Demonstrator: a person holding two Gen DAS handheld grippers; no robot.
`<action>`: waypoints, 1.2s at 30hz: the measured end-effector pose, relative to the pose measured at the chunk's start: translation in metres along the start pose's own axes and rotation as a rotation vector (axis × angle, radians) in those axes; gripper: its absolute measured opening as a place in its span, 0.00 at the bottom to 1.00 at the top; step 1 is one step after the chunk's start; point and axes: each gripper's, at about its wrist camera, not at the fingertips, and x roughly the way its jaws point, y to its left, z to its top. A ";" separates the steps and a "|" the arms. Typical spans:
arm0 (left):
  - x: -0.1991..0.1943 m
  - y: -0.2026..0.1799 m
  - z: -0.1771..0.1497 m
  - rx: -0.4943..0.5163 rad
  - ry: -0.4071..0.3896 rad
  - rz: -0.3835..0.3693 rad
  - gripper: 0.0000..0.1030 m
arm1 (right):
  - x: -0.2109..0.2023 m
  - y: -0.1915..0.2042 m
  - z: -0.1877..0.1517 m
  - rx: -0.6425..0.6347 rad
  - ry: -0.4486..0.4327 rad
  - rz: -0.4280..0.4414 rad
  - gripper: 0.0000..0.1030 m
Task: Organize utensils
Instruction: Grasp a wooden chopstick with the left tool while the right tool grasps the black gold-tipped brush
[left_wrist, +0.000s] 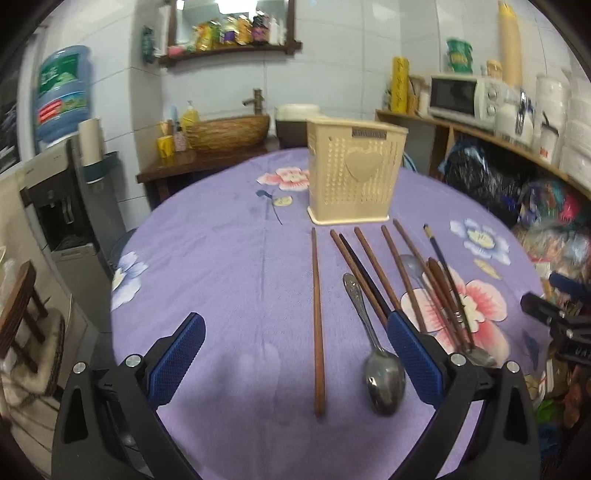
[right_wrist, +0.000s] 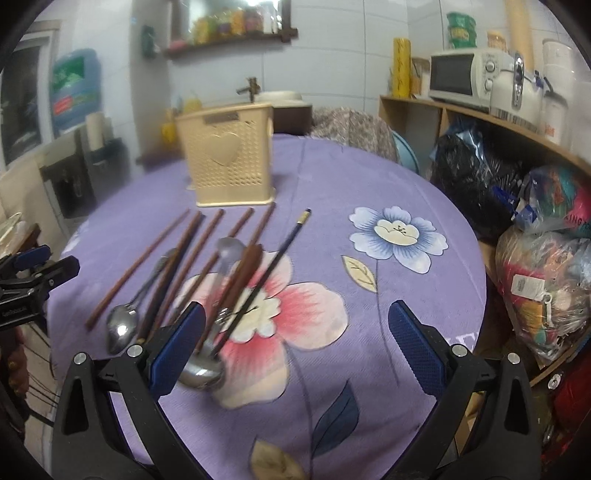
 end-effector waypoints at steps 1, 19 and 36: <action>0.009 -0.002 0.005 0.018 0.031 -0.005 0.95 | 0.007 -0.003 0.005 0.010 0.010 0.002 0.95; 0.137 -0.002 0.068 0.029 0.334 -0.067 0.40 | 0.057 -0.007 0.053 0.016 0.067 -0.015 0.95; 0.151 -0.029 0.078 0.078 0.349 -0.012 0.17 | 0.164 0.005 0.090 0.124 0.298 -0.017 0.55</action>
